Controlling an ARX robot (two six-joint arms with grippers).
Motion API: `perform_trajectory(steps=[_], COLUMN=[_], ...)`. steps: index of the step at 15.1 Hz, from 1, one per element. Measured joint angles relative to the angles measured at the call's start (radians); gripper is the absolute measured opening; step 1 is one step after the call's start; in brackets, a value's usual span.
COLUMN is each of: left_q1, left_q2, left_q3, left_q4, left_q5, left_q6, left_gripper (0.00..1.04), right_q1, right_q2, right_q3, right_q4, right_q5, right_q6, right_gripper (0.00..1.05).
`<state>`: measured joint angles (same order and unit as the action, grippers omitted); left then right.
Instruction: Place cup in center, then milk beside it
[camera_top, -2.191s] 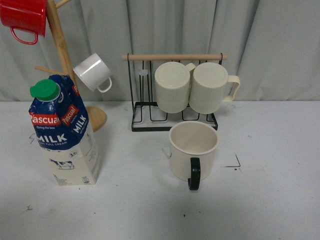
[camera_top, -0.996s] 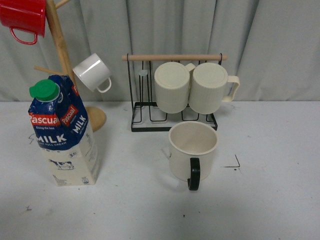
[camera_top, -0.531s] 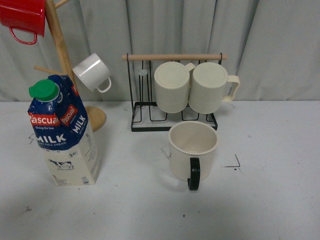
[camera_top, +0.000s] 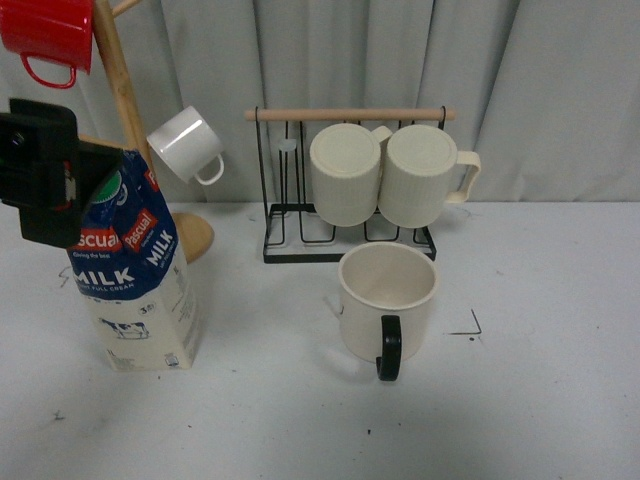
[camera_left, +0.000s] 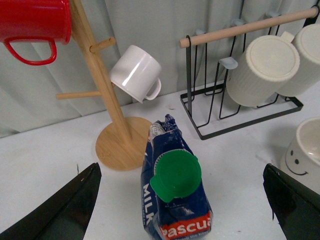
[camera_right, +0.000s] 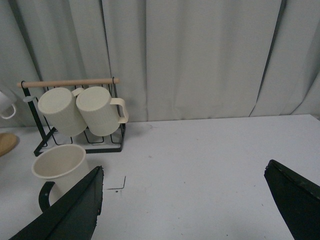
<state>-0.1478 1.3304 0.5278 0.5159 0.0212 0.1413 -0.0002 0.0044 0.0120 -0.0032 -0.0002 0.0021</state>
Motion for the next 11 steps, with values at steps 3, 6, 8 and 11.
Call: perform_trajectory(steps=[3,6,8,11], left_q1=[0.031,0.034,0.032,0.024], left_q2=[0.064,0.106,0.115,0.123], left_q3=[0.056,0.093,0.097,0.101], left_q4=[-0.005,-0.075,-0.085,-0.078], left_q5=[-0.023,-0.001,0.032,0.031], left_q6=[0.042,-0.013,-0.077,-0.099], left_gripper=[0.98,0.98,0.98,0.98], right_q1=[0.0,0.0,0.0,0.0], right_q2=[0.0,0.0,0.0,0.0], right_q3=[0.0,0.0,0.0,0.0], right_q4=[0.0,0.0,0.0,0.0], right_q5=[0.0,0.0,0.0,0.0], right_q6=[0.0,0.0,0.0,0.0], right_gripper=[0.98,0.98,0.98,0.98])
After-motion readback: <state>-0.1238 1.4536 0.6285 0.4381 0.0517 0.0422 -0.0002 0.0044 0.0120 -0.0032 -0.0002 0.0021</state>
